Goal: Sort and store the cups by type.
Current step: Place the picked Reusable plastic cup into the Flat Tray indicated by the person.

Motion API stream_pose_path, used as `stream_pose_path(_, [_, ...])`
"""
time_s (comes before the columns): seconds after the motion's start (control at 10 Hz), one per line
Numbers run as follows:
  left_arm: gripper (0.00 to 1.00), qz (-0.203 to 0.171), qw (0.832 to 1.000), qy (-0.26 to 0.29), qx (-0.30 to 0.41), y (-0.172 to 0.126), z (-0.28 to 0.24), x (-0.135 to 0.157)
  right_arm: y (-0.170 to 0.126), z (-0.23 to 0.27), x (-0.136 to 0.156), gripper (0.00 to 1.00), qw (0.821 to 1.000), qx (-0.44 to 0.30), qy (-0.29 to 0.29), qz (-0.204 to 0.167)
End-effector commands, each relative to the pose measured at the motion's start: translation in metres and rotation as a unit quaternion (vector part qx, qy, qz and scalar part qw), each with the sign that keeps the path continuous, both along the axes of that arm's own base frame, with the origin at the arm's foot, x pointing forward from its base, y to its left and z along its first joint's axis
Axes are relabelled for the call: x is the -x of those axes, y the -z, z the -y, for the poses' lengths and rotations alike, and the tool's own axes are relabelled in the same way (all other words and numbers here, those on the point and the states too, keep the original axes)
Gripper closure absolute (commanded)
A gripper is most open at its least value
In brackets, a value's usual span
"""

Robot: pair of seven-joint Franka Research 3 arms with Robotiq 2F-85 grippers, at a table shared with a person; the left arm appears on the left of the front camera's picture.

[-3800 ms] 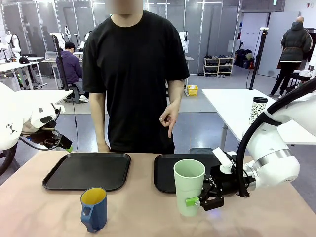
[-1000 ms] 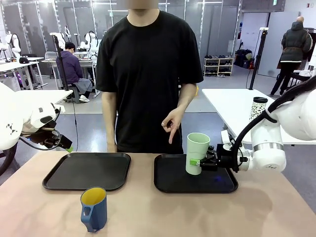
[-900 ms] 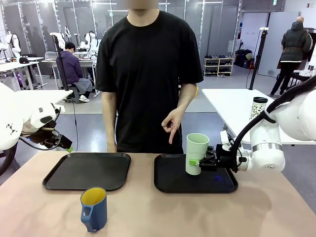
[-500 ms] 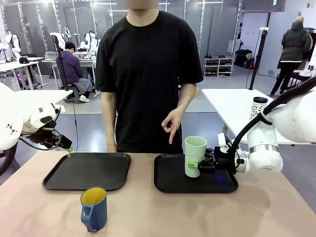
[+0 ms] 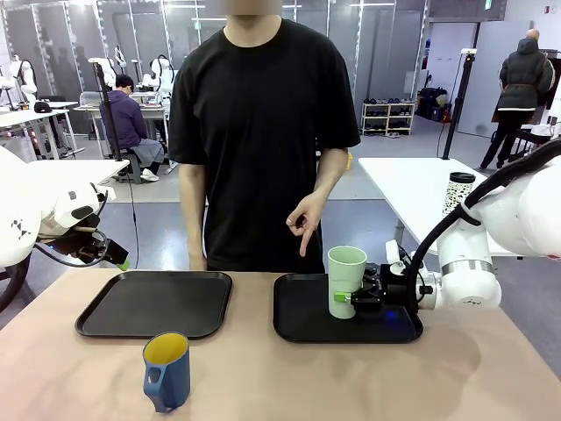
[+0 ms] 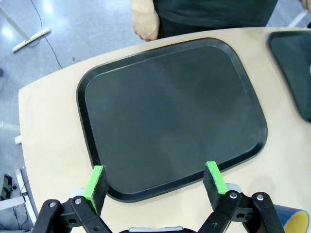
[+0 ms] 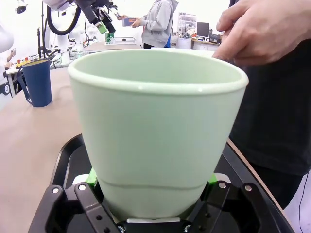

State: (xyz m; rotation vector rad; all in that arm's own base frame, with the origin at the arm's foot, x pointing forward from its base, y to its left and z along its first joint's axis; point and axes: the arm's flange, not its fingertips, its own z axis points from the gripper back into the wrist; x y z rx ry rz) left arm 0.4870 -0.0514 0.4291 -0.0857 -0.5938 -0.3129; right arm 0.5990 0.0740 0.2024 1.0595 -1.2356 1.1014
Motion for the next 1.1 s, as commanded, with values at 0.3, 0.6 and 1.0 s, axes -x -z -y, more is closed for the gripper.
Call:
stream_pose_path(0.3, [0.0, 0.003, 1.0, 0.0, -0.001, -0.002, 0.0, -0.001, 0.0, -0.002, -0.003, 0.0, 1.0, 0.007, 0.001, 0.0])
stream_pose_path(0.6, [0.0, 0.003, 1.0, 0.0, -0.001, -0.002, 0.0, -0.001, -0.003, 0.006, -0.001, 0.0, 1.0, 0.009, 0.006, -0.002])
stream_pose_path(1.0, [0.0, 0.003, 1.0, 0.0, -0.001, -0.002, 0.0, -0.001, -0.009, 0.03, 0.005, 0.0, 1.0, 0.008, 0.01, -0.017])
